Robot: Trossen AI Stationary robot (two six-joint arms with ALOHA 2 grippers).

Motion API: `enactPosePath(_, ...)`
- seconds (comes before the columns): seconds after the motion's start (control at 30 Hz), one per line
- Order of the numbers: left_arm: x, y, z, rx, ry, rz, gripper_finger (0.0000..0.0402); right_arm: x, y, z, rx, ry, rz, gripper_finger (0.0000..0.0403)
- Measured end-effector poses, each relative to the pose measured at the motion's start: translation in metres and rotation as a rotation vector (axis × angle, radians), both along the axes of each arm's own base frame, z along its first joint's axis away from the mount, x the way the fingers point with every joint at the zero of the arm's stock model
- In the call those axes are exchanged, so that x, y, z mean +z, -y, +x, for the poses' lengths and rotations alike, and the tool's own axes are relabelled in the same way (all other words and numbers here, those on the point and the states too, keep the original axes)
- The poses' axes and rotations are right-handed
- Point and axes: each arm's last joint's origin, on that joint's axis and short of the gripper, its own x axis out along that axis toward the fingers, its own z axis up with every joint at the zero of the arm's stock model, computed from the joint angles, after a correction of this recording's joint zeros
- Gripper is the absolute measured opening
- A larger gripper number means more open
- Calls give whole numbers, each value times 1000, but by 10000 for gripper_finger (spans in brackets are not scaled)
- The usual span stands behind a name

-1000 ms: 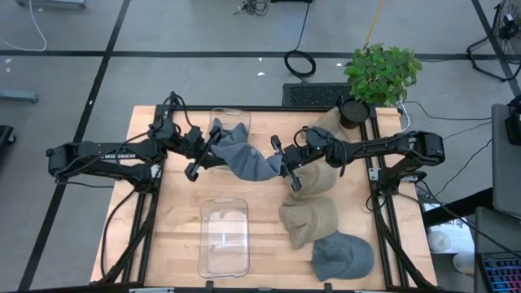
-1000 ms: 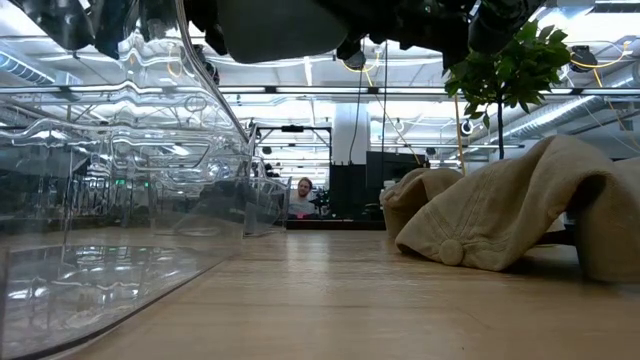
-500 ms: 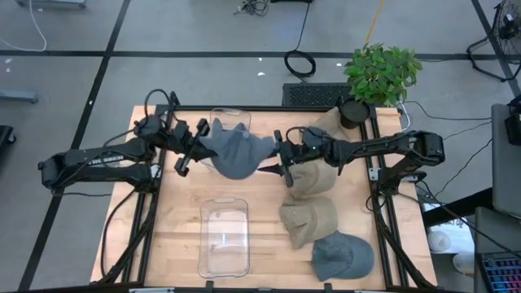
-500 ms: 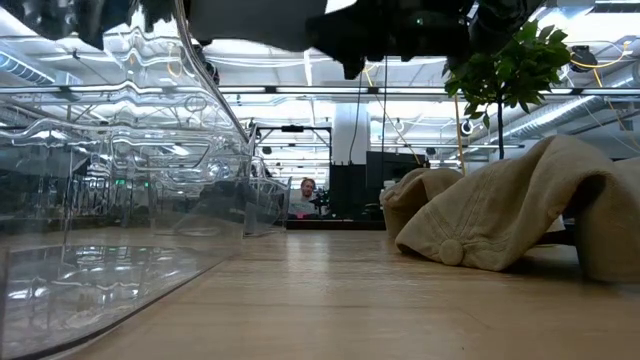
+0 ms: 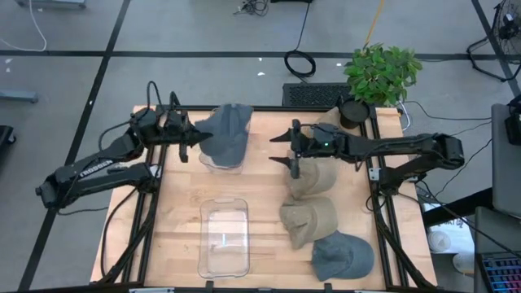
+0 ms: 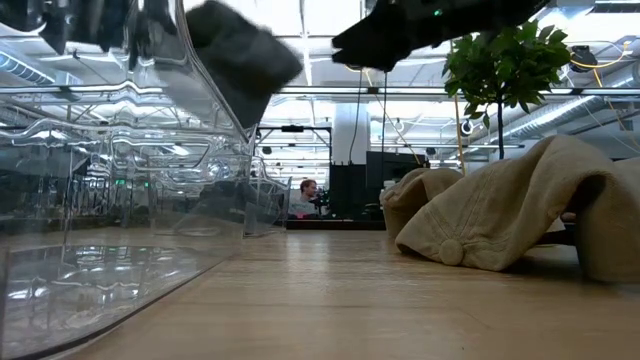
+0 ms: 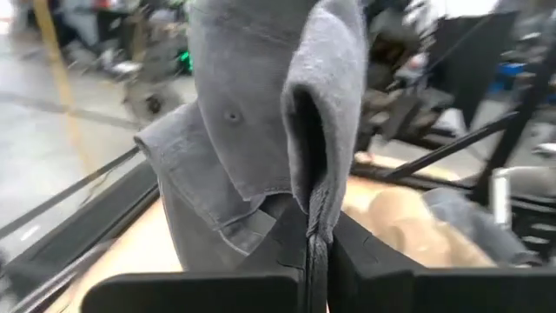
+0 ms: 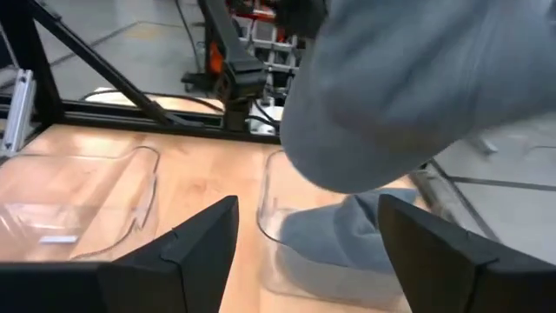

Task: Stack caps by color
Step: Stack the top blue cap on the blue cap in the top transparent bin

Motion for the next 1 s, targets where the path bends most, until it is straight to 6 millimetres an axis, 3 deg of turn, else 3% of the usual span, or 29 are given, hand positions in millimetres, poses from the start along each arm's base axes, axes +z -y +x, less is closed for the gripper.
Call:
enactPosePath(0.13,-9,-10,0,29,-62,-30,9,8,-2,-11,1,-17,-1,260)
enactPosePath(0.27,-18,-16,6,-80,-104,-61,9,8,-2,-13,2,-20,-4,257)
enactPosePath(0.47,-37,-26,20,-235,-169,-105,9,-2,-2,-15,3,-14,-12,256)
enactPosePath(0.63,-54,-35,31,-268,-225,-108,9,-9,-2,-16,1,29,-10,256)
enactPosePath(1.0,-69,-47,45,-380,-196,-115,9,-23,-3,-20,1,44,-9,256)
